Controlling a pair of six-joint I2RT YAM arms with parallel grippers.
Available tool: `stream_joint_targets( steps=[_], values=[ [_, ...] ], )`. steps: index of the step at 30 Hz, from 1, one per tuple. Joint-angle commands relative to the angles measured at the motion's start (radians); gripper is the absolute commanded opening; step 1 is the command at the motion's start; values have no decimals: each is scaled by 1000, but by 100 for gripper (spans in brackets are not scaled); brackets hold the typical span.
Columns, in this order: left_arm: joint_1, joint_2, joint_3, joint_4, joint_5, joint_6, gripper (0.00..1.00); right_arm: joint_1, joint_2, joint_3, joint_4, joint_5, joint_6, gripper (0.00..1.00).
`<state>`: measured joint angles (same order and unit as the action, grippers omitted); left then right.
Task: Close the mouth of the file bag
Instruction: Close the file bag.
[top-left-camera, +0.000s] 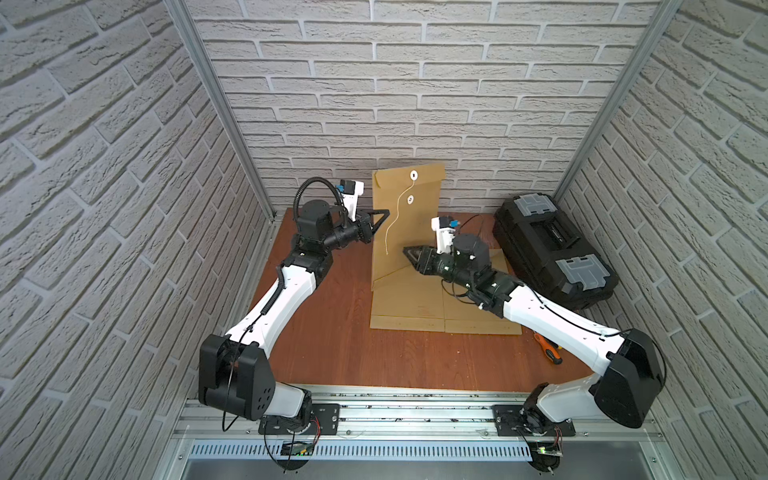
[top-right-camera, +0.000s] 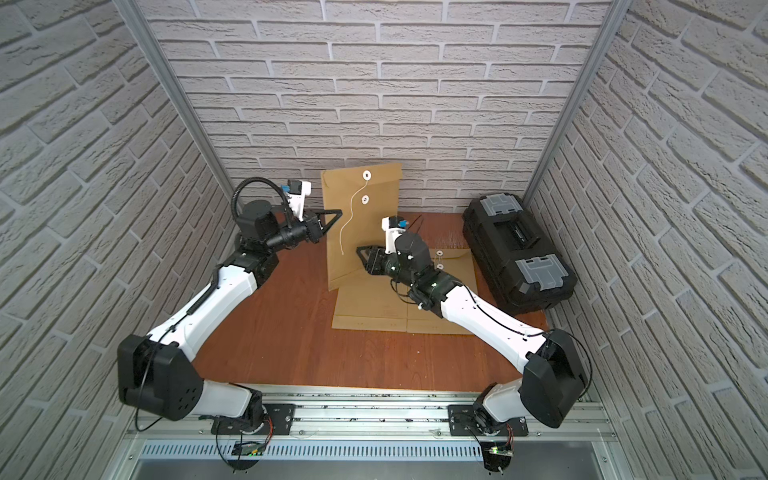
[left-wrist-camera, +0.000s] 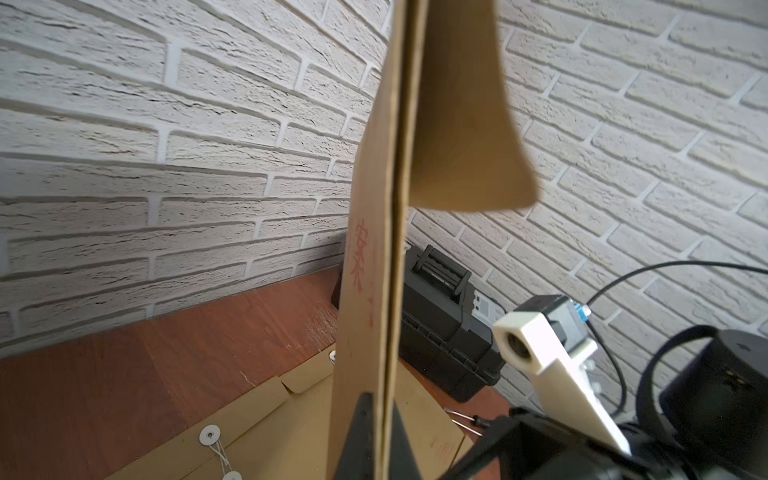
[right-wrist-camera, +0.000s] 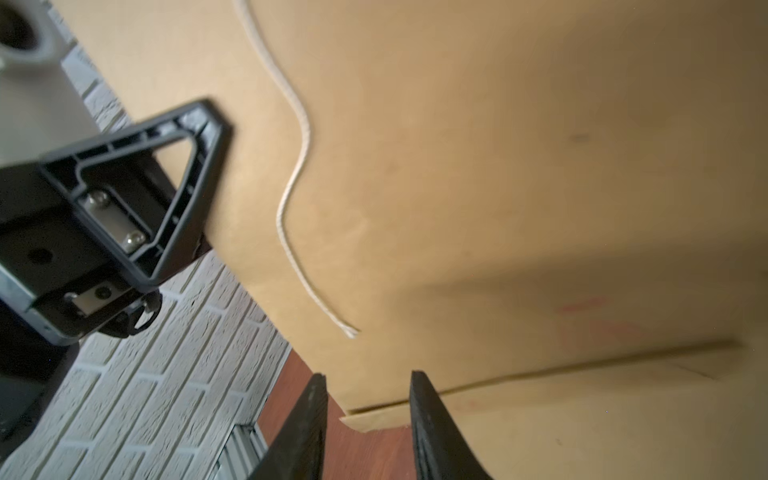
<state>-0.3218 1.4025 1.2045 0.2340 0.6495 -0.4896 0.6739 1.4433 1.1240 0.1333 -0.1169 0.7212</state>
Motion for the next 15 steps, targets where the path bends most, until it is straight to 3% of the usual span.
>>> stream_joint_targets(
  steps=[1,5,8,11,15],
  values=[
    [-51,-40,46,-86,-127,182,0,36,24,-22,215,25,-29,40],
    [-90,-45,74,-123,-148,214,0,68,31,-23,303,71,-18,46],
    [-112,-48,84,-131,-154,216,0,83,51,52,153,192,-24,44],
    [-126,-57,97,-149,-164,229,0,85,82,112,-10,313,-38,36],
    [-129,-79,111,-181,-192,257,0,86,82,72,1,364,-95,18]
  ],
)
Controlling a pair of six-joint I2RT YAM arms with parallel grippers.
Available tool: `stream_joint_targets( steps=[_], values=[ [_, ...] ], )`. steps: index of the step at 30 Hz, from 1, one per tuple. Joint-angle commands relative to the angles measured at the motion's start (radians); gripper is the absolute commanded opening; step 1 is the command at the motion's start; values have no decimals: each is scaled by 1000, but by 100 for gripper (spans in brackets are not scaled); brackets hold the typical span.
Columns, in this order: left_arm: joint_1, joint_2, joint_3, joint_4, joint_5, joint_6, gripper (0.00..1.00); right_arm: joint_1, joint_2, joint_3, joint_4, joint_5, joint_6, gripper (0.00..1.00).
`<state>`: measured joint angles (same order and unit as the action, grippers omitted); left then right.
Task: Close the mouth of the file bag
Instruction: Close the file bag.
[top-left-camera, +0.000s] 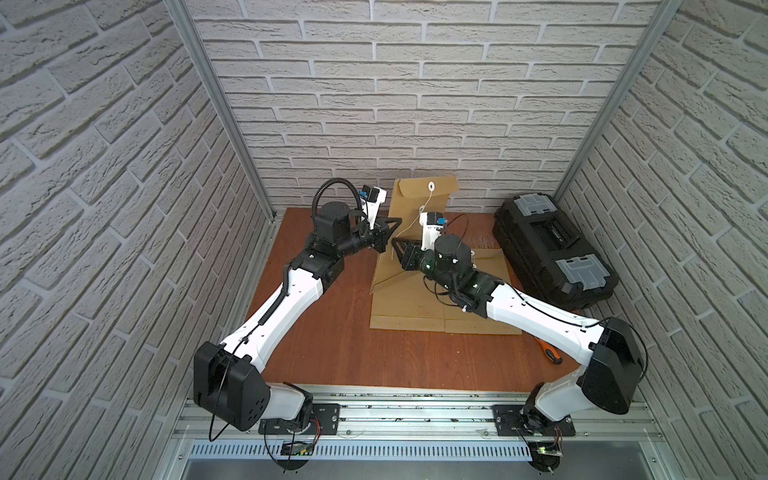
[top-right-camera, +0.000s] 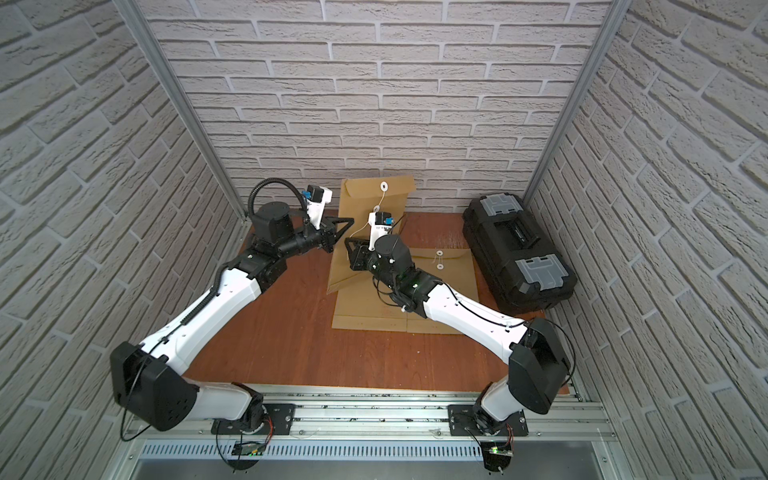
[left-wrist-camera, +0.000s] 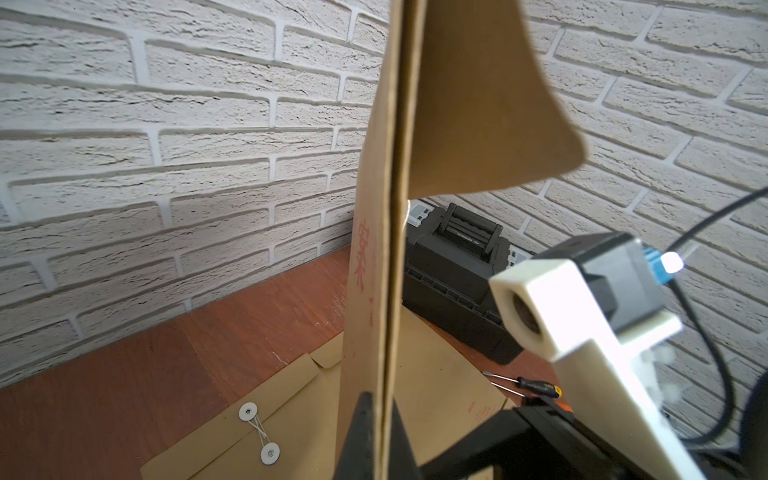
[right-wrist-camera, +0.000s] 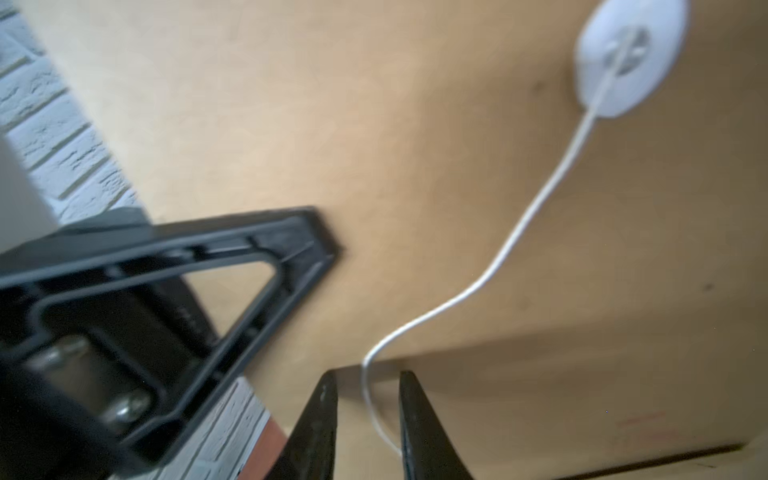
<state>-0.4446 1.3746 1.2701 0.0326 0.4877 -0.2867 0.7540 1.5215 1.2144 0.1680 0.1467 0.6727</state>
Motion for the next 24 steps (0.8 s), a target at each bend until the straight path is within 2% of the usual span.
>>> stream_joint_targets(
  steps=[1,4,7,14,17,24],
  values=[
    [-6,-56,48,10,-40,64,0,4,-3,-37,-13,106,-62,16],
    [-6,-68,62,-21,-66,100,0,2,-45,-124,123,45,-136,13],
    [-7,-70,82,-51,-87,155,0,-1,-82,-158,154,-13,-199,15],
    [-20,-78,157,-136,-128,338,0,-102,-162,-285,236,-129,-205,16],
    [-26,-71,191,-164,-133,368,0,-129,-192,-331,287,-147,-256,20],
    [-48,-61,233,-180,-141,397,0,-202,-222,-424,424,-178,-284,18]
  ],
)
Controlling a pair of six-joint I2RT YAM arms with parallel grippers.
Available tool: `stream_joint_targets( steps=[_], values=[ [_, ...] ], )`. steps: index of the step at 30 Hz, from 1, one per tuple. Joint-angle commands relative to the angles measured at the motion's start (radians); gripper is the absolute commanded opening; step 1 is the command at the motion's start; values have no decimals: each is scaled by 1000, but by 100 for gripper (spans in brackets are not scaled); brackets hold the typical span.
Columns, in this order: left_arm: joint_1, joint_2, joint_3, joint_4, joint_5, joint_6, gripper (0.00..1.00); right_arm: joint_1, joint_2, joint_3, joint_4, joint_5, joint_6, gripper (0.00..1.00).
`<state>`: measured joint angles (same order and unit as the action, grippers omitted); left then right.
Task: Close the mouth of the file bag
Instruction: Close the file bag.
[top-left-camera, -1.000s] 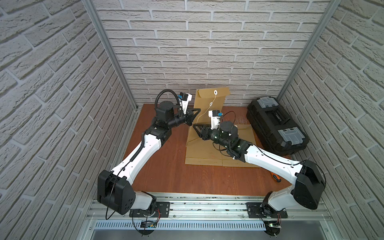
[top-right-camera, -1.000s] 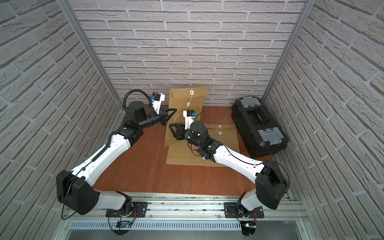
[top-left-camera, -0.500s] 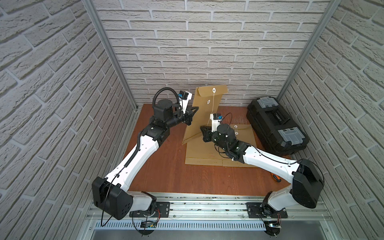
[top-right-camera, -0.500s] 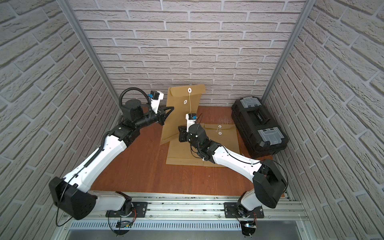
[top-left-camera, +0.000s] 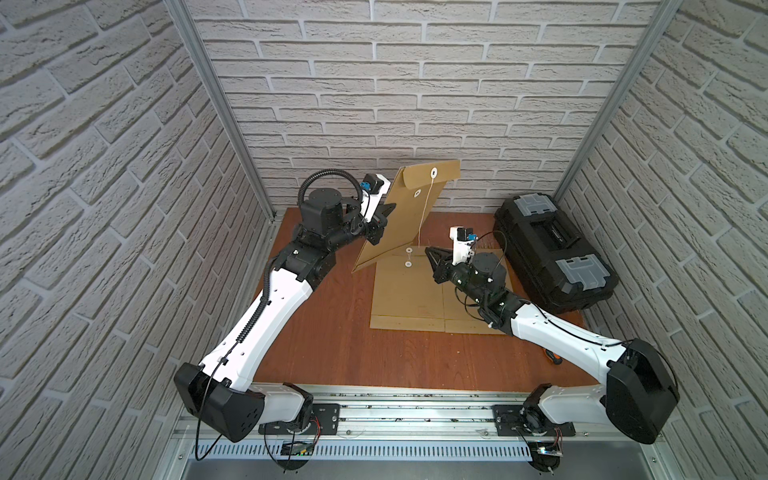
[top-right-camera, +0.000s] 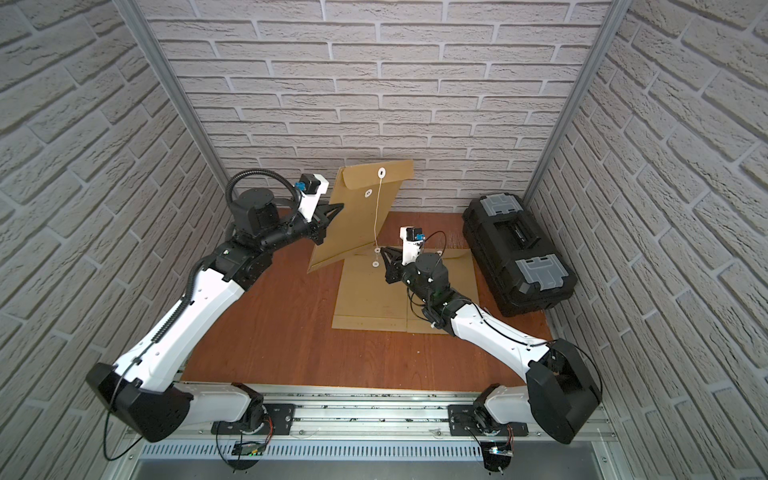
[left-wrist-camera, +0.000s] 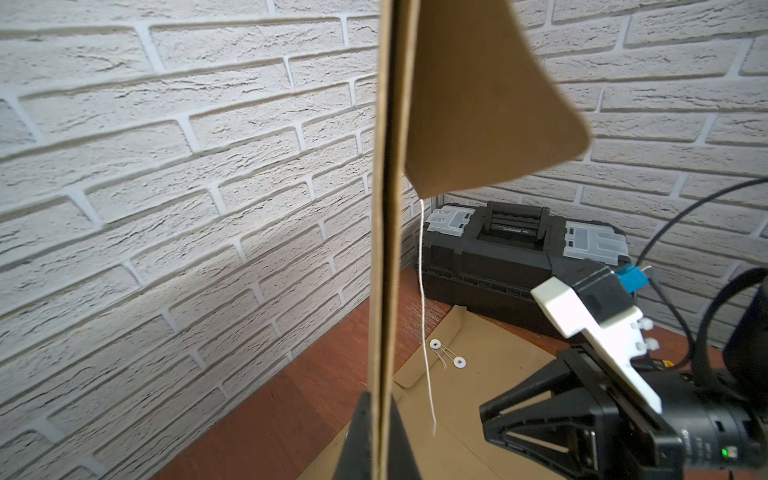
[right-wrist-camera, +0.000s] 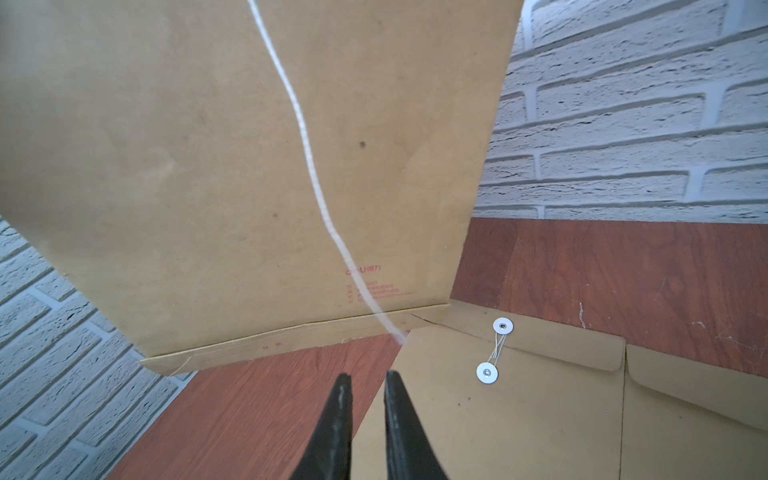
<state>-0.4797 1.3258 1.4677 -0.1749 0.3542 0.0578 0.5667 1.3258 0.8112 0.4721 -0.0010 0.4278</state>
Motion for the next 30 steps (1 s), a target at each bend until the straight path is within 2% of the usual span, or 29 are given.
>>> stream_joint_targets(
  steps=[1,7,11,20,30],
  values=[
    [-17,-11,38,26,-11,55,0,-19,-26,-24,124,-41,-46,19],
    [-37,-13,48,11,-15,69,0,-27,-27,-27,156,-113,-73,27],
    [-45,-17,51,12,-17,71,0,-31,-28,-32,167,-123,-93,26],
    [-54,-23,57,2,-22,77,0,-39,-60,-11,66,-99,-182,19],
    [-66,-27,63,-4,-25,82,0,-40,-57,11,2,-98,-247,27]
  ],
)
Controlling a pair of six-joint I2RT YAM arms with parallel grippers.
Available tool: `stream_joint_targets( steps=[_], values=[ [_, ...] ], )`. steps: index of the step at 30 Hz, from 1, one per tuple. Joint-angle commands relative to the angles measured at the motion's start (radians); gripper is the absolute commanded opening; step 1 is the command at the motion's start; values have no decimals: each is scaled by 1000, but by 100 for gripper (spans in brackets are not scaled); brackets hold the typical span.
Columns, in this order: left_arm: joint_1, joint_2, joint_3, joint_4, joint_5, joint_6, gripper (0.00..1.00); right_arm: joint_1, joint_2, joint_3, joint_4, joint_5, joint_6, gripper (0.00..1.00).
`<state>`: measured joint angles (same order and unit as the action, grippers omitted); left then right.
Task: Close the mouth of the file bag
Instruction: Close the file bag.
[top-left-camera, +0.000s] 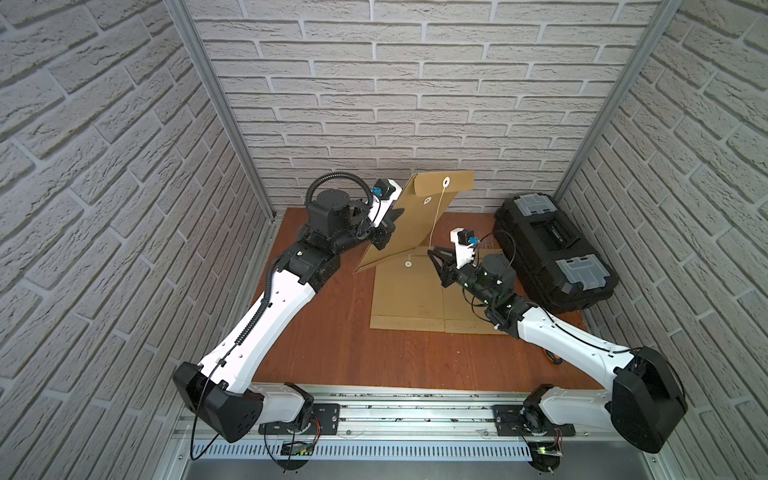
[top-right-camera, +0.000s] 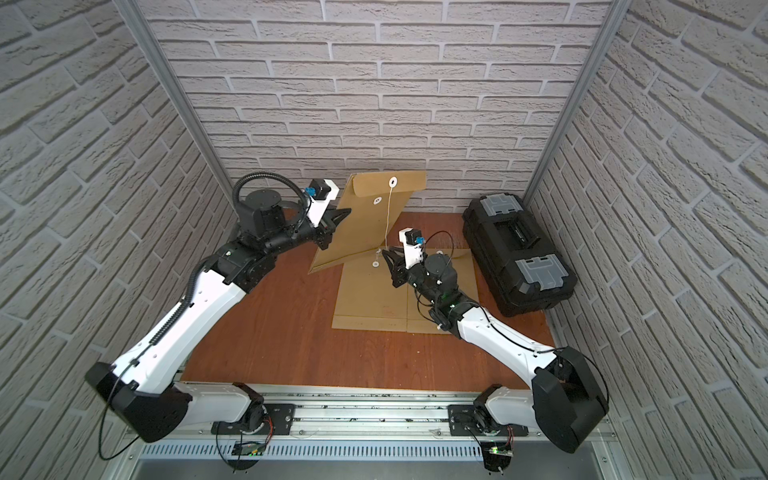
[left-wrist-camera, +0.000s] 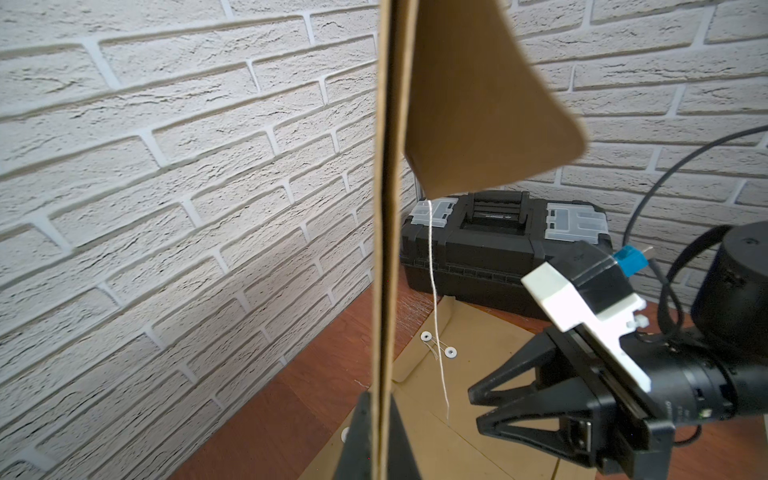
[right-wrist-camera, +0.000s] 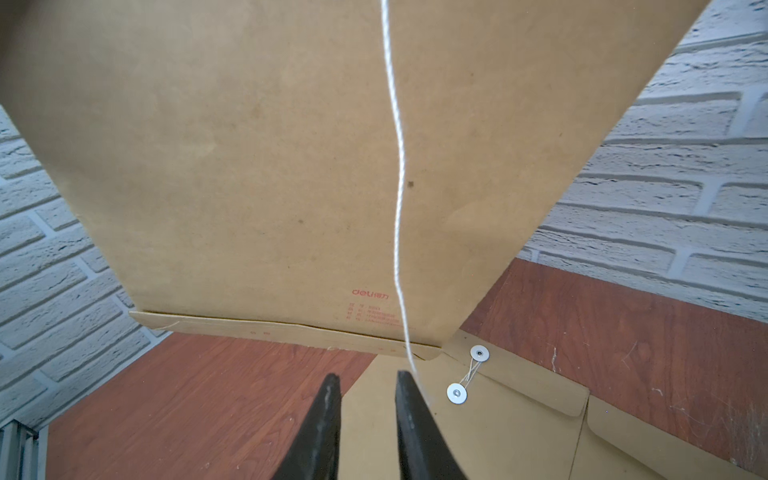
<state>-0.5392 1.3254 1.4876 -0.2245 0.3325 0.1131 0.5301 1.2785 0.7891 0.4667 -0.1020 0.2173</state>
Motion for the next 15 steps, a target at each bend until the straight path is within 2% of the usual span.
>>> stream_joint_targets(
  steps=[1,15],
  values=[
    [-9,-27,43,43,-3,26,0,-4,-10,37,4,8,-44,27],
    [-16,-31,43,36,-6,33,0,-10,-9,52,-59,79,-111,23]
  ],
)
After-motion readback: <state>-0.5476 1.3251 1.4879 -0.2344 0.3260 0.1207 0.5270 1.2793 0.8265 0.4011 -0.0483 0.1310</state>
